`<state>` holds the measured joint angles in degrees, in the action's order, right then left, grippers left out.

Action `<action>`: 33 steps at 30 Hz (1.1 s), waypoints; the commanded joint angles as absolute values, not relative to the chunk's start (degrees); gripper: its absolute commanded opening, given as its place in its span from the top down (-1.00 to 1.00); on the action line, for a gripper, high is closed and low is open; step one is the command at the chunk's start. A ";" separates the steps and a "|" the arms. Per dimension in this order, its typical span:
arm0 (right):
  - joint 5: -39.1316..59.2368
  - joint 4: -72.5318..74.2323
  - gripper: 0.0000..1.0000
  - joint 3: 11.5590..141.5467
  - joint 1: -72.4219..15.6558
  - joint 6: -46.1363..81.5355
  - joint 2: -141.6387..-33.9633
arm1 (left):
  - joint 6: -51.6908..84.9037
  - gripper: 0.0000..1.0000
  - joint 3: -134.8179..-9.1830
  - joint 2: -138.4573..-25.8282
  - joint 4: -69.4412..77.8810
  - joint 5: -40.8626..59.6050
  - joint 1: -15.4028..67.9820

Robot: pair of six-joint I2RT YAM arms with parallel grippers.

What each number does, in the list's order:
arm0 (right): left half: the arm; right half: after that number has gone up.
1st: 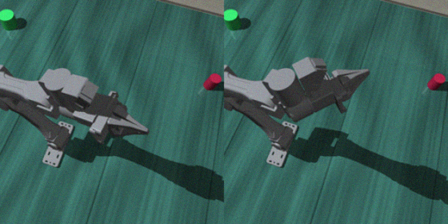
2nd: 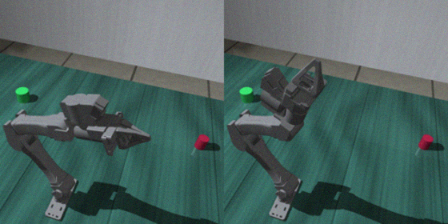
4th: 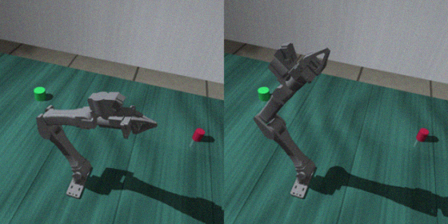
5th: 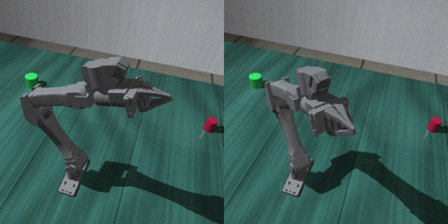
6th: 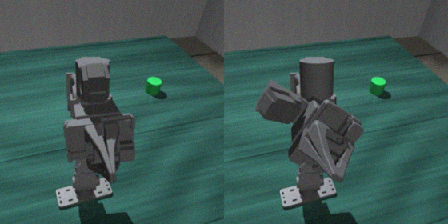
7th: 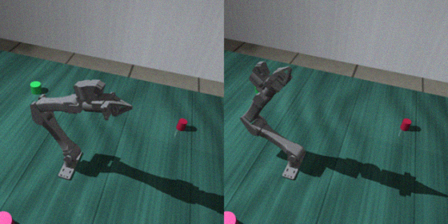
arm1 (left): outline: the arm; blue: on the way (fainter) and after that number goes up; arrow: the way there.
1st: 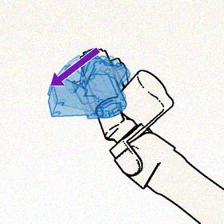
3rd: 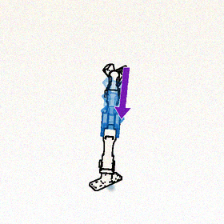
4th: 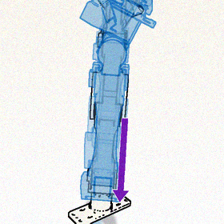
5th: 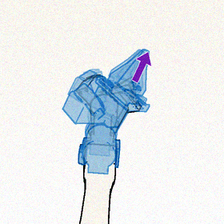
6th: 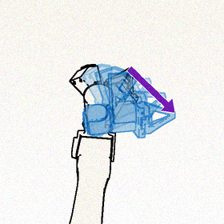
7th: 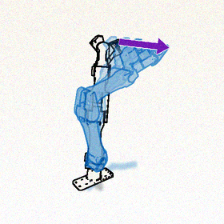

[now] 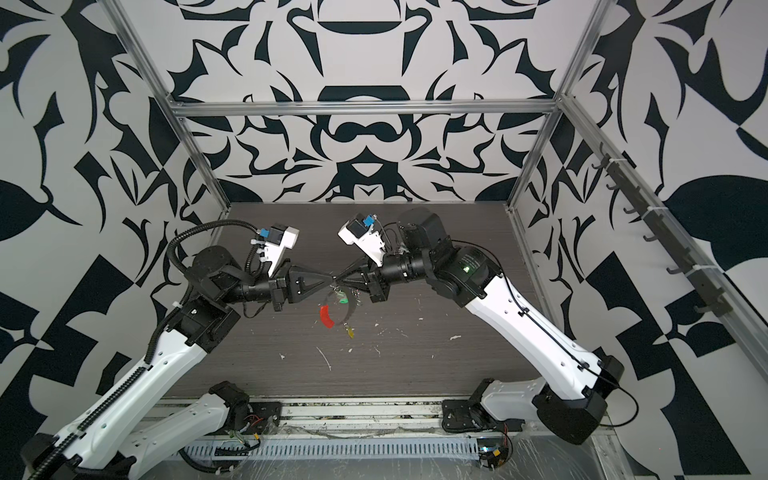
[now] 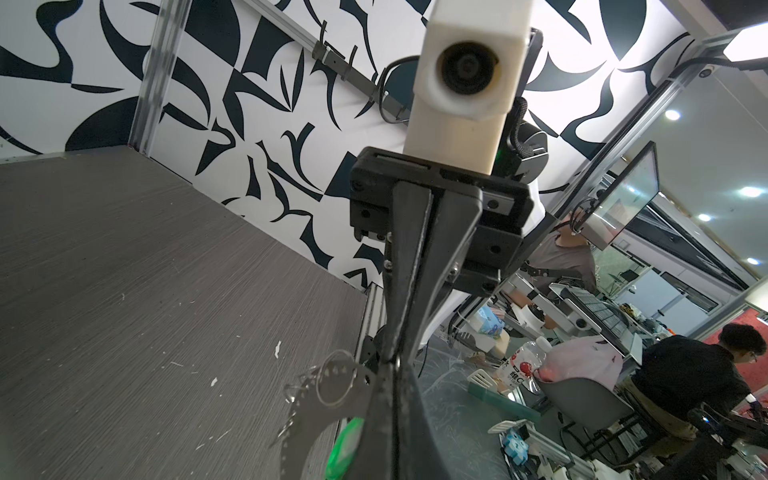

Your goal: Remove the keys from the keyring

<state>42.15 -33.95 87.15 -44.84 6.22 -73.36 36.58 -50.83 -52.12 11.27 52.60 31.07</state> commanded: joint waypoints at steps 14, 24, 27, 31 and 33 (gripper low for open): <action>27.50 17.55 0.31 62.15 -45.50 27.99 -60.22 | 41.38 1.00 -40.12 -45.98 40.17 34.69 31.26; 30.93 26.79 0.30 62.21 -46.98 32.78 -65.16 | 44.46 1.00 -40.33 -50.27 48.42 34.98 31.34; 31.55 27.32 0.30 62.57 -47.33 33.03 -65.60 | 44.37 1.00 -40.26 -50.19 48.43 34.90 31.29; 31.99 27.55 0.38 62.70 -47.55 33.05 -65.92 | 44.34 1.00 -39.91 -49.89 48.43 34.54 31.28; 31.99 27.56 0.41 62.58 -47.59 33.08 -65.82 | 44.25 1.00 -39.82 -49.83 48.35 34.29 31.28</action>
<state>30.98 23.35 61.23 -47.31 32.53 -66.59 43.75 -40.21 -50.72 45.04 35.20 31.16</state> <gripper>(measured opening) 0.300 0.046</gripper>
